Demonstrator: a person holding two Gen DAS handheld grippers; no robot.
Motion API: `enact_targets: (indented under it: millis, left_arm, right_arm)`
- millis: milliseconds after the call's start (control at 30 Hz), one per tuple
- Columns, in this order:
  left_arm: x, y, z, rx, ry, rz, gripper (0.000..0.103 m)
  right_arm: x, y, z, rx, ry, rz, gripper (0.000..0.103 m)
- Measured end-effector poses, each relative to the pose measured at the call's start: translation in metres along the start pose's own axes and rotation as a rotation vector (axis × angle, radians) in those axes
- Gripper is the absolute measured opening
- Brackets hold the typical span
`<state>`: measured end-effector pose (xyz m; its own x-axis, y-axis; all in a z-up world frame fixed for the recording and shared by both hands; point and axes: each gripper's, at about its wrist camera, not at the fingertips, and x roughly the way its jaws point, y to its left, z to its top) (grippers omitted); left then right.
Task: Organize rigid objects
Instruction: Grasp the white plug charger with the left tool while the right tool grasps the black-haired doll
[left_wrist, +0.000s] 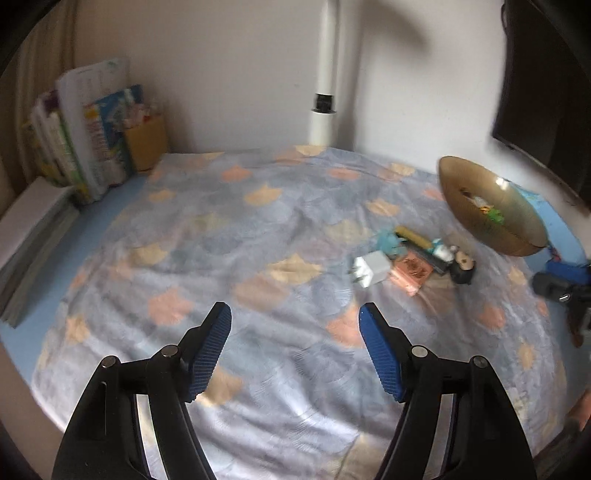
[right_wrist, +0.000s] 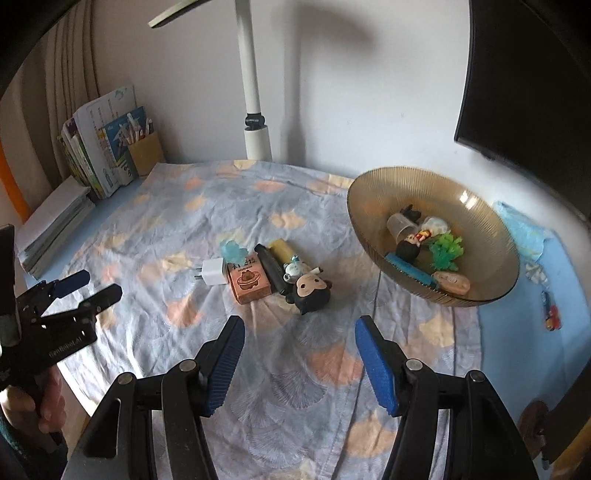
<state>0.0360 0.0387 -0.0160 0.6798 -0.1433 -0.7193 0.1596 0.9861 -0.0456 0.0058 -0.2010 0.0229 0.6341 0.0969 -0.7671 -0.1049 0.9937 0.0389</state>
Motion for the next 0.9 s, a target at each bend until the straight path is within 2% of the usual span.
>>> enact_targets:
  millis: [100, 200, 233, 367, 533, 667, 700, 767, 800, 900]
  left_arm:
    - [0.021, -0.013, 0.006, 0.071, 0.047, -0.048, 0.07]
    - [0.05, -0.028, 0.012, 0.164, 0.107, -0.07, 0.07]
    - [0.061, -0.032, 0.015, 0.185, 0.128, -0.106, 0.07]
    - [0.09, -0.036, 0.029, 0.197, 0.168, -0.202, 0.07]
    - [0.118, -0.043, 0.034, 0.239, 0.216, -0.242, 0.07]
    - [0.128, -0.05, 0.038, 0.262, 0.216, -0.232, 0.069]
    - [0.128, -0.051, 0.038, 0.264, 0.213, -0.232, 0.067]
    - [0.126, -0.053, 0.038, 0.27, 0.198, -0.238, 0.044]
    - [0.125, -0.054, 0.039, 0.271, 0.195, -0.249, 0.04]
    - [0.12, -0.057, 0.035, 0.293, 0.18, -0.236, 0.04]
  right_arm:
    - [0.026, -0.015, -0.002, 0.077, 0.065, 0.077, 0.06]
    - [0.056, -0.03, -0.003, 0.151, 0.145, 0.181, 0.05]
    - [0.066, -0.035, 0.0, 0.171, 0.157, 0.213, 0.05]
    - [0.094, -0.049, 0.014, 0.203, 0.181, 0.245, 0.05]
    - [0.123, -0.053, 0.022, 0.232, 0.213, 0.254, 0.05]
    - [0.14, -0.055, 0.027, 0.249, 0.234, 0.266, 0.051]
    - [0.144, -0.053, 0.028, 0.248, 0.24, 0.266, 0.051]
    - [0.144, -0.051, 0.029, 0.237, 0.227, 0.253, 0.051]
    - [0.143, -0.049, 0.029, 0.23, 0.222, 0.24, 0.049]
    - [0.141, -0.048, 0.026, 0.227, 0.205, 0.221, 0.046]
